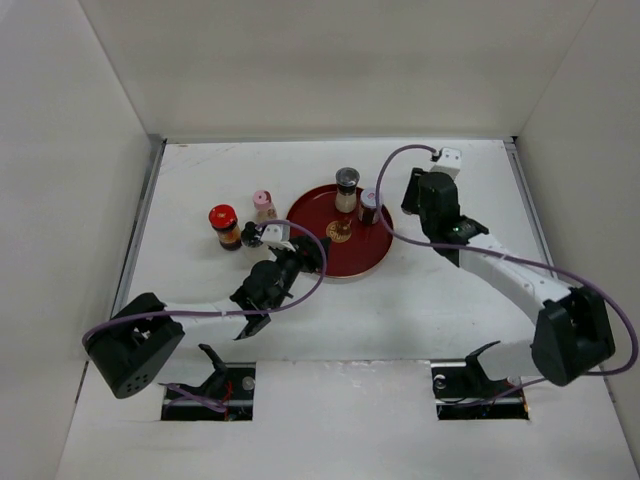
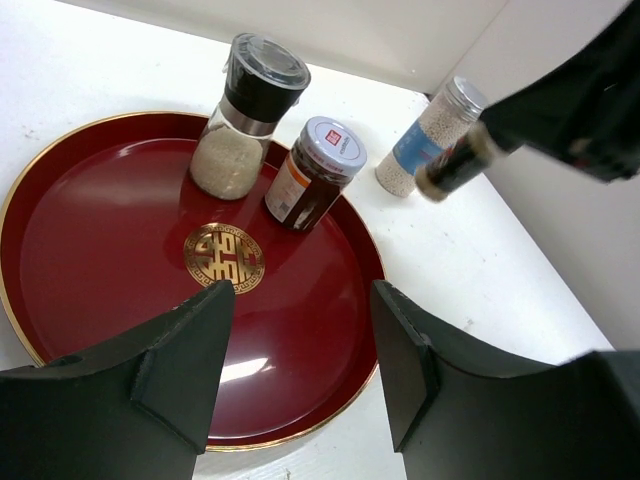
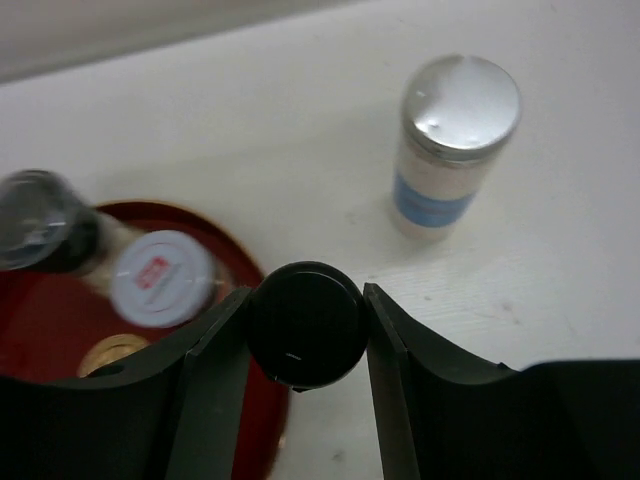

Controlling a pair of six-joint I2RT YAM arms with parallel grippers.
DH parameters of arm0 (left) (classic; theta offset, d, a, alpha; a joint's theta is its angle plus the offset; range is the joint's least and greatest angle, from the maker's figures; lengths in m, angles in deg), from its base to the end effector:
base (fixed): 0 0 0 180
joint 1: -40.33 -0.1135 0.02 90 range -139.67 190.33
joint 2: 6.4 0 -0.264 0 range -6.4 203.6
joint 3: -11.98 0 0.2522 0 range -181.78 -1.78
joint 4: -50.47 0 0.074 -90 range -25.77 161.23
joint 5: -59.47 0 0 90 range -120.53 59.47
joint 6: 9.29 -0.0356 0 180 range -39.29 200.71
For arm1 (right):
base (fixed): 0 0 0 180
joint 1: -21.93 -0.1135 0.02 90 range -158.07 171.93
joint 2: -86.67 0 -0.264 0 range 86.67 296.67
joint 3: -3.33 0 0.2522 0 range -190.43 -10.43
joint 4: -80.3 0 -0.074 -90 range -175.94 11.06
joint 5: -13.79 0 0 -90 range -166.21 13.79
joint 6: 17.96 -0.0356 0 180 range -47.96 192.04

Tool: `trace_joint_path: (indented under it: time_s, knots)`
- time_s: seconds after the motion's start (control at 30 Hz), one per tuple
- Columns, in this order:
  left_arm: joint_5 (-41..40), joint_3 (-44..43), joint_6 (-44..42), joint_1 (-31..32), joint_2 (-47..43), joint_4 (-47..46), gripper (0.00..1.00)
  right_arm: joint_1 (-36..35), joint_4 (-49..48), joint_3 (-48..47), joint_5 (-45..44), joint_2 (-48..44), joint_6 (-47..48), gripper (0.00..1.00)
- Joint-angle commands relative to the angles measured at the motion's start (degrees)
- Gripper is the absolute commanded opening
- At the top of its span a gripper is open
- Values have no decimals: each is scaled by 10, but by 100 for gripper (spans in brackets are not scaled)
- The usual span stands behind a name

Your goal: Organize the condiment bottles

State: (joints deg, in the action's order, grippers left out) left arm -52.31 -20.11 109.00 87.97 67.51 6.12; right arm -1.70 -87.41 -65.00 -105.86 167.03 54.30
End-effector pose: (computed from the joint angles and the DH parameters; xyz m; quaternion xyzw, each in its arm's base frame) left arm 0.1726 -0.1697 0.2037 -0.0205 0.6922 -0.3335 0.6397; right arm 0.2985 0.1114 0.2780 0.0968 0.8183 -0.0159 0.5664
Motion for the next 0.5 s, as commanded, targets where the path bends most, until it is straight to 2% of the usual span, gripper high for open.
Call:
trace_joint_path:
  time_s: [0.0, 0.23, 0.47]
  knots:
    - [7, -2, 3, -2, 2, -41, 55, -43, -9, -5, -10, -41, -7, 40]
    - [-3, 4, 0, -8, -10, -41, 55, -102, -16, -22, -6, 17, -37, 41]
    - [-3, 4, 0, -8, -9, -41, 55, -114, -45, -24, -4, 82, -41, 41]
